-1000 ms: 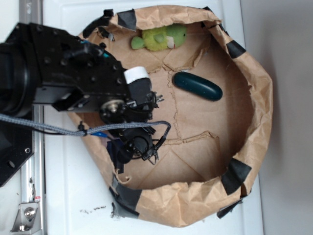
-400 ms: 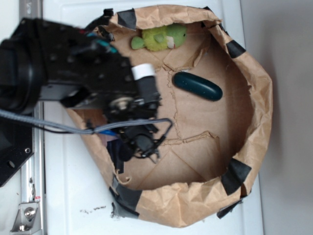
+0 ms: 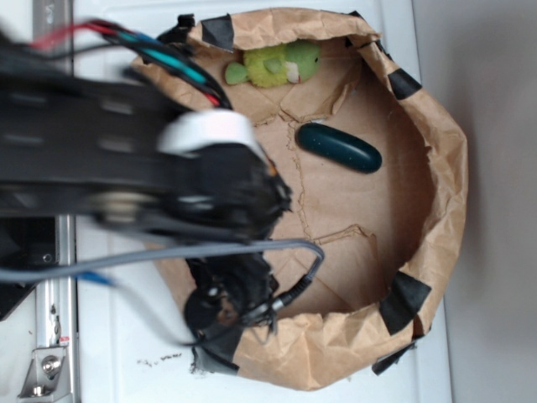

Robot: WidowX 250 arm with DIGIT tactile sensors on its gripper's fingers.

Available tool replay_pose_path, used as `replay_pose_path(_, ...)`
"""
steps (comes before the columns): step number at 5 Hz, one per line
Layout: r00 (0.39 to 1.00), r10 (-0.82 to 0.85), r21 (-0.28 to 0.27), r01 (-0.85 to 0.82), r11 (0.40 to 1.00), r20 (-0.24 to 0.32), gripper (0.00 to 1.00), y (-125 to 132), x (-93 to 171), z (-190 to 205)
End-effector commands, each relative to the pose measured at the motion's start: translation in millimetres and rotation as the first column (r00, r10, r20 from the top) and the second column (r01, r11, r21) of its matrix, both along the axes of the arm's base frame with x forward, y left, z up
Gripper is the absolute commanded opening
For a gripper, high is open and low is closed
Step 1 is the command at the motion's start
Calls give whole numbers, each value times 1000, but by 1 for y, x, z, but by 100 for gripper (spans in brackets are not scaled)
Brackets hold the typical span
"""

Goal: Grab the silver keys.

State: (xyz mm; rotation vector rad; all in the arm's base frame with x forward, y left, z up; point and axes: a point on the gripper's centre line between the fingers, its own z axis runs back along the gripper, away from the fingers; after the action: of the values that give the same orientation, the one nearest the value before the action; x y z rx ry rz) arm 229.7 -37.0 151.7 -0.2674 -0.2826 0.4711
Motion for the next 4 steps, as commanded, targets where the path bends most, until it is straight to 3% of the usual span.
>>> replay_pose_path(1,998,23,50,-20,999,-64,0,2,51,36)
replay_pose_path(2,996,30,69,-23,997,-90,0,5,56,31)
replay_pose_path(4,995,44,86,-36,996,-89,0,18,47,33)
